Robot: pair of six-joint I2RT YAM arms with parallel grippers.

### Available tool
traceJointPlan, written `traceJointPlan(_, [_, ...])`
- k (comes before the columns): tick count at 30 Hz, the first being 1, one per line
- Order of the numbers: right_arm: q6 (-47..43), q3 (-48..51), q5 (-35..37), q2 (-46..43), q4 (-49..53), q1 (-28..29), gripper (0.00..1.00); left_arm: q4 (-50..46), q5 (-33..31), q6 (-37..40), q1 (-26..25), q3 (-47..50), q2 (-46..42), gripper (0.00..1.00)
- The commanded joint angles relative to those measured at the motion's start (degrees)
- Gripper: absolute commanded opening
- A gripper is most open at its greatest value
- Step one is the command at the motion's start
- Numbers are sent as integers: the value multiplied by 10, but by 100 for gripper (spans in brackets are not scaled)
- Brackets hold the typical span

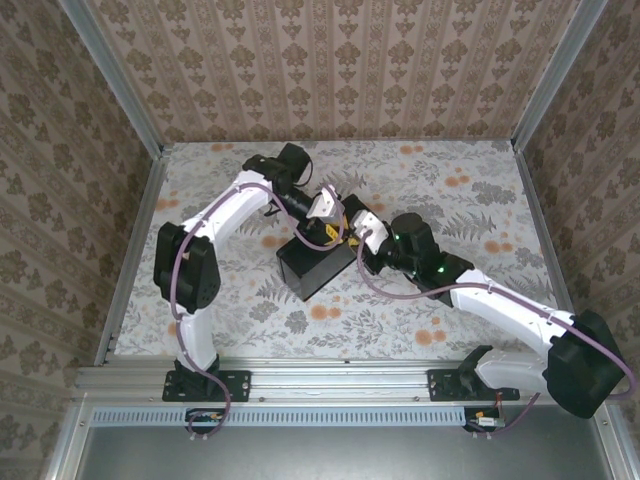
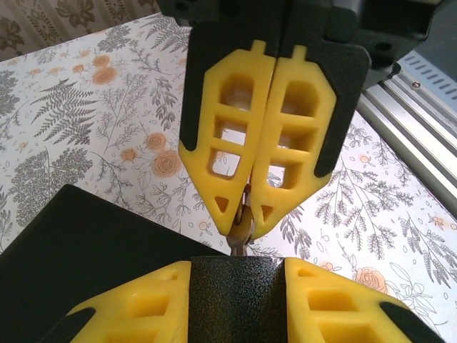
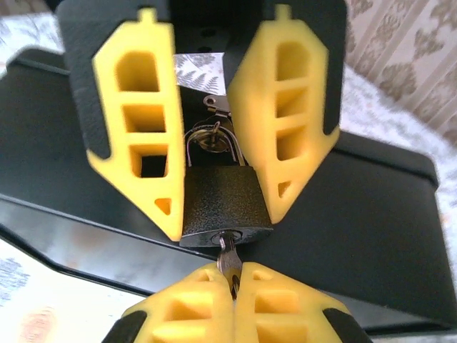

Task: Unlock a padlock with a key

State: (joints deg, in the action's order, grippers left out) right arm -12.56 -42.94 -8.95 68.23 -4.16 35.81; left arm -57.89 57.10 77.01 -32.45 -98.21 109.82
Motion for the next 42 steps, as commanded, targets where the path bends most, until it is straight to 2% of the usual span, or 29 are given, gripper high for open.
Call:
traceJointPlan(1, [170, -33, -85, -17, 13, -18, 0, 78, 21, -40, -6, 17, -46, 17])
traceJointPlan(8, [401, -61, -202, 35, 17, -66, 0, 85, 4, -46, -8, 25, -50, 21])
traceJointPlan(15, [558, -38, -285, 79, -67, -106, 0, 99, -24, -52, -16, 36, -55, 24])
traceJointPlan(17, [548, -49, -287, 80, -44, -106, 0, 97, -28, -52, -15, 35, -55, 36])
traceJointPlan(20, [499, -55, -263, 61, -2, -106, 0, 94, -31, -54, -10, 32, -55, 42])
traceJointPlan(22, [463, -63, -246, 52, 37, -106, 2, 95, -31, -56, -3, 30, -56, 57])
traceJointPlan(29, [399, -91, -221, 50, 114, -108, 9, 85, -11, -66, 20, 5, -67, 59])
traceJointPlan(33, [378, -107, -203, 49, 143, -110, 28, 88, 2, -84, 37, 8, -80, 60])
traceJointPlan(36, [360, -124, -196, 49, 158, -111, 37, 143, -8, -140, 51, 30, -95, 60])
traceJointPlan(42, [327, -176, -191, 64, 173, -111, 42, 256, -99, -297, 60, 86, -125, 57])
